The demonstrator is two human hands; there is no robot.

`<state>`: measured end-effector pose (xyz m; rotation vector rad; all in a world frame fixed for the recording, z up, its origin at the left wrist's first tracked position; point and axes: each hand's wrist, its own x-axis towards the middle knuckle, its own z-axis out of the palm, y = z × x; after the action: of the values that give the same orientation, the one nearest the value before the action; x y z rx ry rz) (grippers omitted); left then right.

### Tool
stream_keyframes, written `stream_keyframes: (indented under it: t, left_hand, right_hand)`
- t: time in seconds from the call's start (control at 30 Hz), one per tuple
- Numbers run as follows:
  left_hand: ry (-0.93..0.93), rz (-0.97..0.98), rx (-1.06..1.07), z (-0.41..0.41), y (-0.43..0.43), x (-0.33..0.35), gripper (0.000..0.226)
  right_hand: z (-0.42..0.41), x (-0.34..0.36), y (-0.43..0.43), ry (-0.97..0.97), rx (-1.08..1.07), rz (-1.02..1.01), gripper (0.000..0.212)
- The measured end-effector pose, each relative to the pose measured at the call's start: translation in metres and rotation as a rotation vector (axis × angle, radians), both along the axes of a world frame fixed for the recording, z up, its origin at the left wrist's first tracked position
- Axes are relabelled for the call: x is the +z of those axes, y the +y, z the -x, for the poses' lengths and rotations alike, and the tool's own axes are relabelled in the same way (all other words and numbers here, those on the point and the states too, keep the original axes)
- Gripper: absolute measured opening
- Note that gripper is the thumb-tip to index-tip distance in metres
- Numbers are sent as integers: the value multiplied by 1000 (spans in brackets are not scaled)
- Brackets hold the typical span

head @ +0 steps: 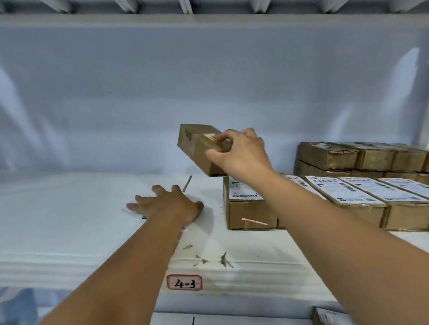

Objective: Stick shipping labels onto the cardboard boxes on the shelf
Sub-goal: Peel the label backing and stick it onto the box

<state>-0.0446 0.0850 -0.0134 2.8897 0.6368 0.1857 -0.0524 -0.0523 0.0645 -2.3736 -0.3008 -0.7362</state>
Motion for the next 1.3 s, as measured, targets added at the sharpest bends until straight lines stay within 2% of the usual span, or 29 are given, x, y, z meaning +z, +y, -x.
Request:
stream_keyframes:
  t: [0.07,0.23,0.6,0.77,0.87,1.0,1.1,1.3]
  left_hand:
    - [16,59,12,5,8,-1,69]
    - [-47,52,-40,17,18,-6,50]
    - [-175,-26,-5,41,60,-14,38]
    - [-219,-17,-150,50,74,-11,18]
    - [-246,-59,-157,57,73,-8,17]
    - [-267,-286,-168,62,63,-7,22]
    - [-289,-350,-188,63,62,-7,21]
    - [-356,-357,-174,71,63,-7,20]
  right_hand:
    - [11,-5,7,-7,10,15,45]
    - [33,-13,18,-10,32,63,48]
    - [68,-49,50,-51,35,199,53]
    - [78,-65,68,-30,-81,294,51]
    - [79,-70,72,29,-127,292,56]
    - [79,-71,73,69,-175,311,60]
    - [79,-75,72,0,-208,368,61]
    - [75,-87,71,-131,-177,401,64]
